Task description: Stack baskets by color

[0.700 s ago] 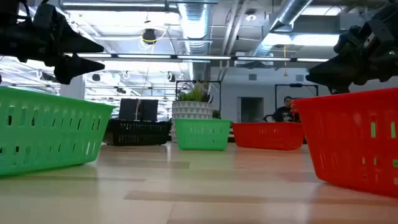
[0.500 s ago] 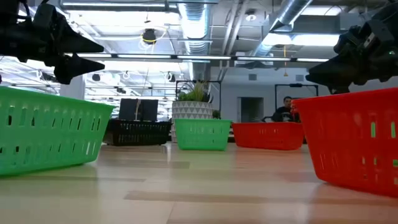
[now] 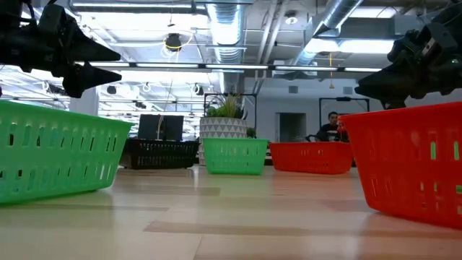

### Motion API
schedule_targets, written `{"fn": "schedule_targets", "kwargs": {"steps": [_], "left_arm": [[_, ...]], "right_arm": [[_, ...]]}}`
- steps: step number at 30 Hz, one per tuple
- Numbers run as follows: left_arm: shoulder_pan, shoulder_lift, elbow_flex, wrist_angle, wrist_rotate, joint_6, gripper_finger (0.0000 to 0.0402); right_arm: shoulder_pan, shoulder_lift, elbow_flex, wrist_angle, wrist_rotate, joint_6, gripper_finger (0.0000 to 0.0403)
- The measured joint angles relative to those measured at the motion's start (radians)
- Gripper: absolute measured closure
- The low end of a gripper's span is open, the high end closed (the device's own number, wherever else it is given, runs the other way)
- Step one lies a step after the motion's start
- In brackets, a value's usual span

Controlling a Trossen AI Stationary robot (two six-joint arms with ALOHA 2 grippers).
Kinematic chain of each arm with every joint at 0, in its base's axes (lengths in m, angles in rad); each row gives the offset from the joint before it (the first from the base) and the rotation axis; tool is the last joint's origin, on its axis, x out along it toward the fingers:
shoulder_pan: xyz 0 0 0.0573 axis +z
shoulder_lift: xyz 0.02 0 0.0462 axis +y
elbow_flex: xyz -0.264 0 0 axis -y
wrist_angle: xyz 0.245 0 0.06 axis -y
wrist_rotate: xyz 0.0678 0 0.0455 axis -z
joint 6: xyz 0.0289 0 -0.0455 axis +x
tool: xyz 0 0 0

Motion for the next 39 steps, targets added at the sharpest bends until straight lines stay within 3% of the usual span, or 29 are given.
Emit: {"fn": "schedule_targets", "kwargs": {"steps": [39], "left_arm": [[0.0,0.0,0.0,0.0,0.0,-0.028,0.0116]], "right_arm": [[0.0,0.0,0.0,0.0,0.0,0.0,0.0294]]}}
